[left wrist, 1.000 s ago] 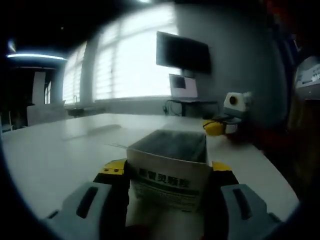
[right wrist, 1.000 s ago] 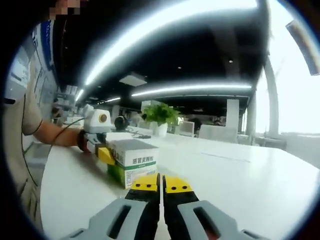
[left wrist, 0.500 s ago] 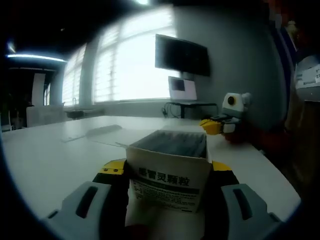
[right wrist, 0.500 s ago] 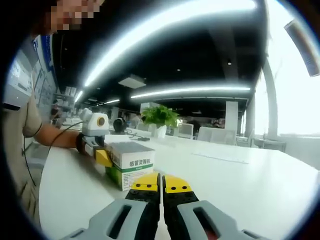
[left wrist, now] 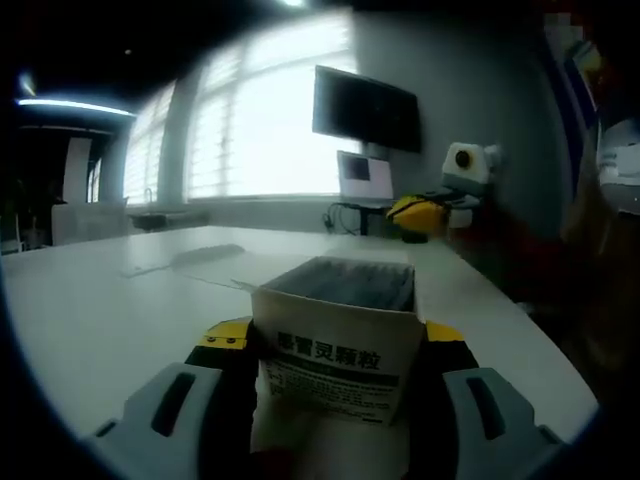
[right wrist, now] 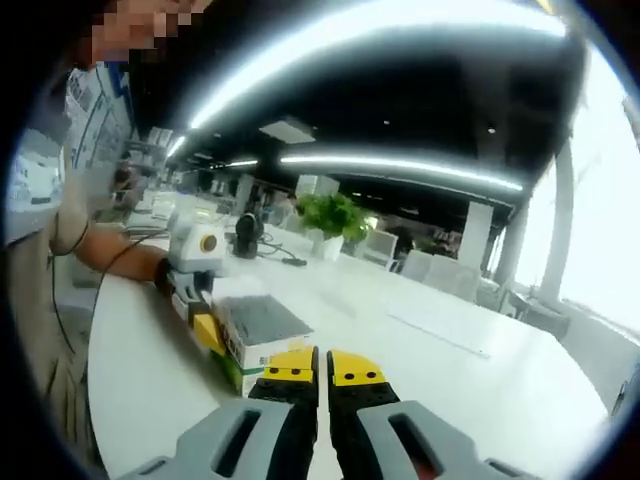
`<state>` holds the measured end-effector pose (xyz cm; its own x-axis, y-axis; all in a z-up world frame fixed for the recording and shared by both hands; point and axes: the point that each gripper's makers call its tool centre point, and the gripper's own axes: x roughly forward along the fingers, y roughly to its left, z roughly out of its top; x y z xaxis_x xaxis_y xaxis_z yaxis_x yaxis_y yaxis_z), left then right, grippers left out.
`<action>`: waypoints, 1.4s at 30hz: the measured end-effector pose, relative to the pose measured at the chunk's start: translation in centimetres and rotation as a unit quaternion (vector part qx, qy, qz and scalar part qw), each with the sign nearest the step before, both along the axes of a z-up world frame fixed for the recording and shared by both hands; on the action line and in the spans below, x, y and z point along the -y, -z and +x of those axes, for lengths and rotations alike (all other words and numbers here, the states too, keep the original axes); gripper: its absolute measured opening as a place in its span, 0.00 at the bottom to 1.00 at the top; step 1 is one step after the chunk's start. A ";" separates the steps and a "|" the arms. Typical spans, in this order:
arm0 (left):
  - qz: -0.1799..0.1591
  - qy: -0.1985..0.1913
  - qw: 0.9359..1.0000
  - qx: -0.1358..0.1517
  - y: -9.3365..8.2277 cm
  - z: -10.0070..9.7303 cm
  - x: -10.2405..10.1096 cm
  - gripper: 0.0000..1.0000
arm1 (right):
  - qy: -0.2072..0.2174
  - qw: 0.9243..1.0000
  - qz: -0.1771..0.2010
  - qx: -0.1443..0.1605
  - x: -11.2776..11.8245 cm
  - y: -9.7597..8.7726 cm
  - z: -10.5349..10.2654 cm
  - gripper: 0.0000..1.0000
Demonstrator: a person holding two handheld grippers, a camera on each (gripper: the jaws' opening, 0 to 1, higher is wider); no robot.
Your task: Take out ganmaoling bag from box put it on table
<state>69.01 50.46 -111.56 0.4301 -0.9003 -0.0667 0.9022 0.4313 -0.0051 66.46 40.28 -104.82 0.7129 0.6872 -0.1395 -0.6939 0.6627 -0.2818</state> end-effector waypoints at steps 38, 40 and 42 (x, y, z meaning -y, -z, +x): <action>0.002 0.001 1.000 0.002 0.0 0.0 0.1 0.50 | -0.184 0.964 -0.185 -0.051 -9.2 0.5 0.8 0.00; 0.002 0.001 1.000 0.002 0.0 0.0 0.1 0.50 | -0.187 0.961 -0.195 -0.054 -9.3 1.0 0.7 0.00; 0.002 0.002 1.000 0.002 0.0 0.0 0.1 0.50 | -0.189 0.960 -0.201 -0.054 -9.5 1.3 0.8 0.00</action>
